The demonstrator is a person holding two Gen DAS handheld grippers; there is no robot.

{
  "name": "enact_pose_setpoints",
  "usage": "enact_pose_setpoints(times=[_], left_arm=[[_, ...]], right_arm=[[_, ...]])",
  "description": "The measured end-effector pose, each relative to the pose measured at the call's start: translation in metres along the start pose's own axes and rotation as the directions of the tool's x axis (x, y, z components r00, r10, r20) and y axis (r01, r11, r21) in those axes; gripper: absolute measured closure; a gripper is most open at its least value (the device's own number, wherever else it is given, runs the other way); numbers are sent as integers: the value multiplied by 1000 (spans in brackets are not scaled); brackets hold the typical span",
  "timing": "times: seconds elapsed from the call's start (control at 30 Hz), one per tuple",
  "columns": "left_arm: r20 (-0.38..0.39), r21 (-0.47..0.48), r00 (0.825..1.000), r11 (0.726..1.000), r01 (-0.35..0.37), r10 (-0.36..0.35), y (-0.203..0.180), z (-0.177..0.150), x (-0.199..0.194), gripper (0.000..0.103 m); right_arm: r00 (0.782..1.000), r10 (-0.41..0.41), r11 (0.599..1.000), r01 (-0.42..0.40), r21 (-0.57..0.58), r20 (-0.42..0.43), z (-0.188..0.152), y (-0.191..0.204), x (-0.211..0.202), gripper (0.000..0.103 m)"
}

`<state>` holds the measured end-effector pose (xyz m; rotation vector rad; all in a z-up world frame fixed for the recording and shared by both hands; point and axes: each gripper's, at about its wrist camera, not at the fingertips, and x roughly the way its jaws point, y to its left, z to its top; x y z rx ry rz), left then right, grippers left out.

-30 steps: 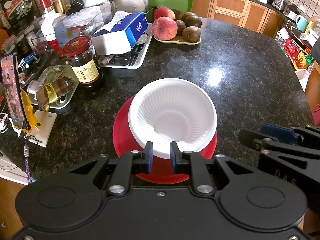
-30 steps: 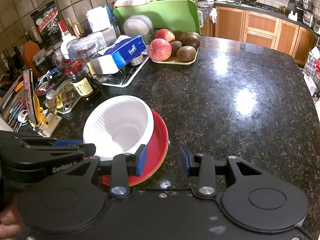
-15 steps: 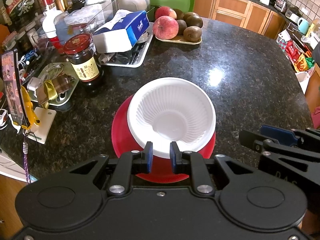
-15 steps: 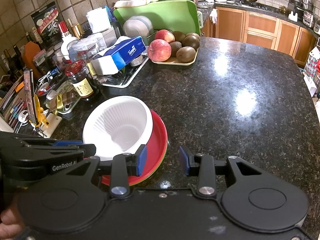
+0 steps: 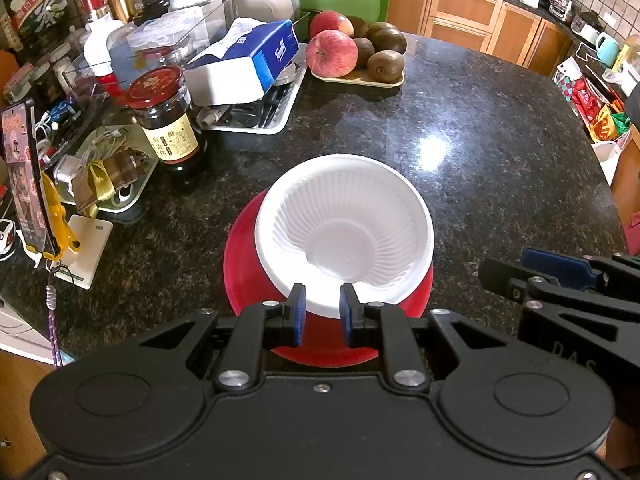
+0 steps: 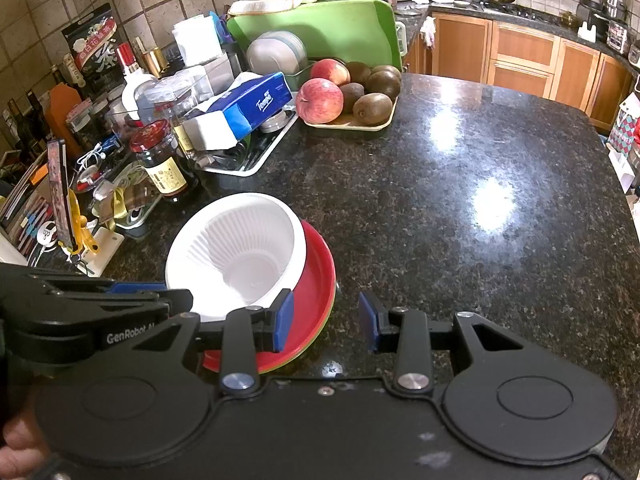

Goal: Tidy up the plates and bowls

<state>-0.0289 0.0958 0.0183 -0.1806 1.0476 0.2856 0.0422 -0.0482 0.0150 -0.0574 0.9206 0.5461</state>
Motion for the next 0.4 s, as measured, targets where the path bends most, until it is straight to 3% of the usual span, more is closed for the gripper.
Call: enact_pose_setpoints(times=[0.4], left_arm=[[-4,10,1000,1000,9,-9,0,1,2,76]], right_arm=[[1000,0,1000,0,1,-2,1,1,0,65]])
